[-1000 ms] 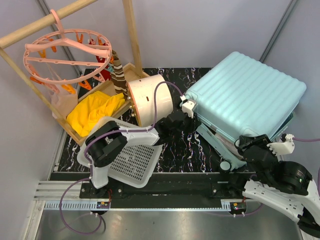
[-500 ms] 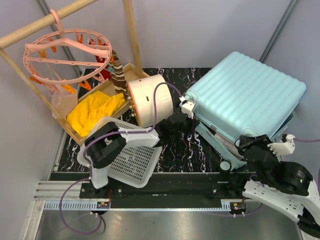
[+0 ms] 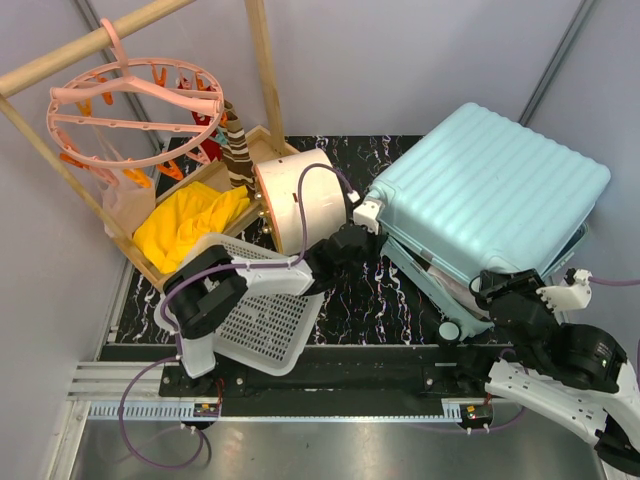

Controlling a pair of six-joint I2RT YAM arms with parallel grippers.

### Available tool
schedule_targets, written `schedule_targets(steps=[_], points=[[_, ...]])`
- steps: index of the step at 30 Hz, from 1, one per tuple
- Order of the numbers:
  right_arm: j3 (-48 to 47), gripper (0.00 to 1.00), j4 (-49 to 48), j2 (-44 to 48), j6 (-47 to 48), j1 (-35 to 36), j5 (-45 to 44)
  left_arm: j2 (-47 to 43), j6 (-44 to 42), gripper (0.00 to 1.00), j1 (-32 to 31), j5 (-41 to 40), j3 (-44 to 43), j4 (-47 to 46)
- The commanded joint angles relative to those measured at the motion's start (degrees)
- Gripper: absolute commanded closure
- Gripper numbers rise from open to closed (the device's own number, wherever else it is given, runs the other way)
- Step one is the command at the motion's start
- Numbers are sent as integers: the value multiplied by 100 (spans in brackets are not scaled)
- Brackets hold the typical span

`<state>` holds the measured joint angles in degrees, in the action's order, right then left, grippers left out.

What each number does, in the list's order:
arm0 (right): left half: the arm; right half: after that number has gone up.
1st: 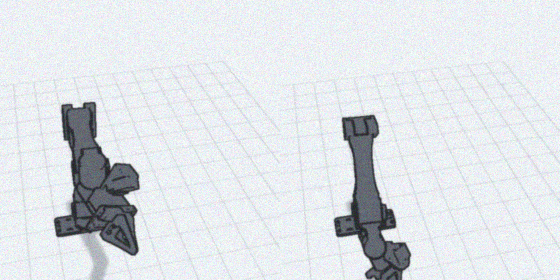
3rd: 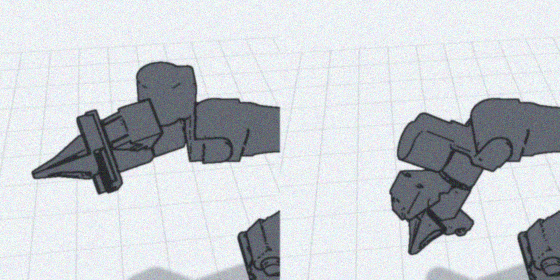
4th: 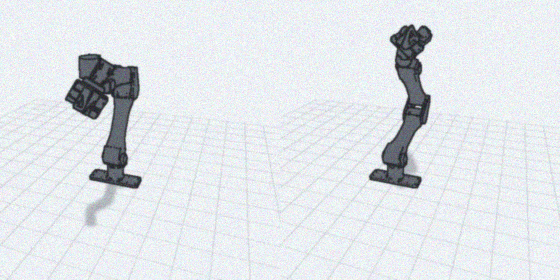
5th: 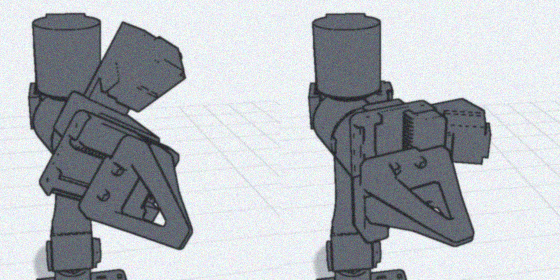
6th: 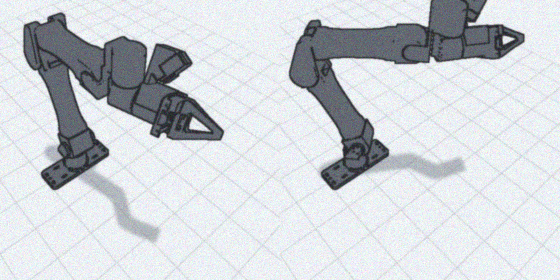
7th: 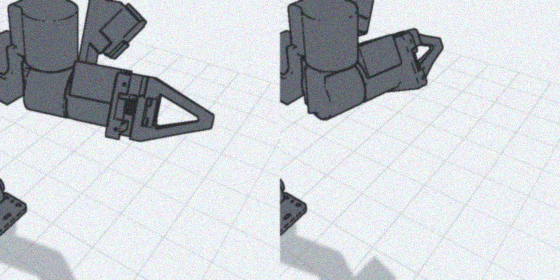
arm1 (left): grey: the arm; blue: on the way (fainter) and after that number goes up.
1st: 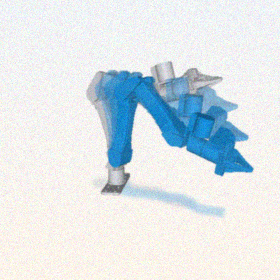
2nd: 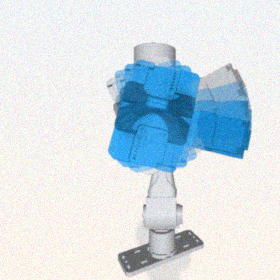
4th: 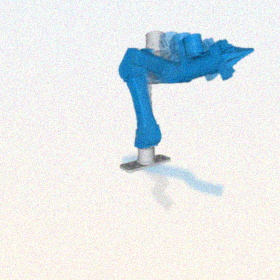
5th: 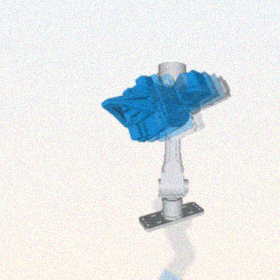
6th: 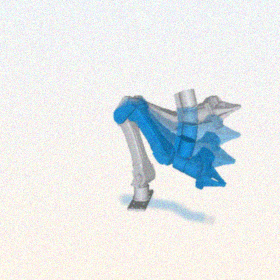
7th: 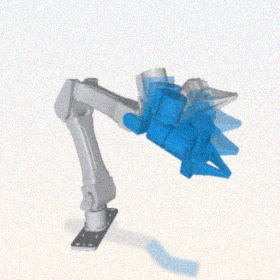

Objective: Open, take out, and arrange the luggage
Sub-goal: Open the luggage at the center of the board.

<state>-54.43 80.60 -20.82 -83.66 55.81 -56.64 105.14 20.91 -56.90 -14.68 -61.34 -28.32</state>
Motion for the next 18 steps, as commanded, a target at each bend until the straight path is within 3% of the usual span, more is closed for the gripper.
schedule_targets(steps=[1, 9, 18], points=[[-516, 100, 1230, 157, 139, 0, -1358, -161, -649, 100, 531, -1591, -9, -201], [-507, 100, 1213, 201, 139, 0, -1358, -20, -851, 100, 707, -2171, -247, 72], [-515, 100, 977, 140, 410, 9, -1341, 209, -1053, 100, 707, -2162, -589, 186]])
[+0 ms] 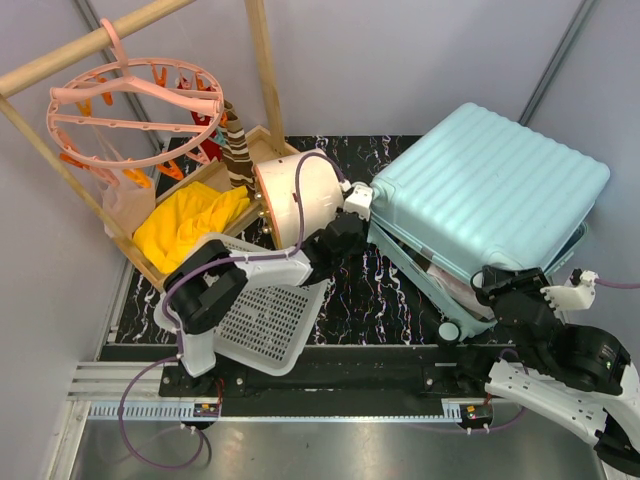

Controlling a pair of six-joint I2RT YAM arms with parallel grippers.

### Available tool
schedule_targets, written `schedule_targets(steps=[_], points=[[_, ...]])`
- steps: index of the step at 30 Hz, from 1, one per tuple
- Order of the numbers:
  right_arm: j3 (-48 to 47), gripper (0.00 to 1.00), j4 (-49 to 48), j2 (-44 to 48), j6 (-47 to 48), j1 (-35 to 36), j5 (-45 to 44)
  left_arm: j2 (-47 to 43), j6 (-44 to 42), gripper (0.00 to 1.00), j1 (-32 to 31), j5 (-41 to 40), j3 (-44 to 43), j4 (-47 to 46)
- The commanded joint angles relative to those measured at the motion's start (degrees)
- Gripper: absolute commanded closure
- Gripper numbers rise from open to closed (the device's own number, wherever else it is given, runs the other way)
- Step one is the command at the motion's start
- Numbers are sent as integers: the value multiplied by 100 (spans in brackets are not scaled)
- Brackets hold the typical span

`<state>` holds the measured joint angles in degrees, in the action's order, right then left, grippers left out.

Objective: Open, take out, and arrange the luggage
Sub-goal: Open the luggage at the center of the board.

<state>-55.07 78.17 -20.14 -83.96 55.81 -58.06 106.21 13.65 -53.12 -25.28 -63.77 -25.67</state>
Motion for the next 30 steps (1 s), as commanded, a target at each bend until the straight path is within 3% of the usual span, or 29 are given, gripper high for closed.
schedule_targets(steps=[1, 2, 3, 5, 8, 14, 21, 25, 30], points=[[-470, 100, 1061, 54, 599, 0, -1181, 75, -345, 96, 329, -972, -338, -105], [-487, 100, 799, 28, 914, 0, -1129, 5, -372, 74, 303, -901, -277, -270], [-479, 100, 144, -51, 1691, 0, -1111, -135, -520, 64, 276, -813, -146, -385], [-496, 100, -318, -191, 2163, 0, -1163, -311, -687, 37, 198, -610, 4, -709], [-566, 100, -995, -516, 2996, 0, -1418, -654, -1021, 26, 101, -242, 180, -991], [-768, 100, -2997, -1009, 4824, 0, -1585, -1129, -1268, 23, -66, 365, 444, -1335], [-953, 100, -4247, -1334, 5951, 0, -1551, -1480, -1486, 20, -225, 945, 760, -1598], [-1110, 100, -5083, -1580, 6796, 0, -1305, -2033, -1839, 13, -400, 1708, 1357, -2160], [-1559, 100, -5558, -2195, 7332, 0, -857, -2832, -2577, 4, -725, 1886, 1578, -2074]])
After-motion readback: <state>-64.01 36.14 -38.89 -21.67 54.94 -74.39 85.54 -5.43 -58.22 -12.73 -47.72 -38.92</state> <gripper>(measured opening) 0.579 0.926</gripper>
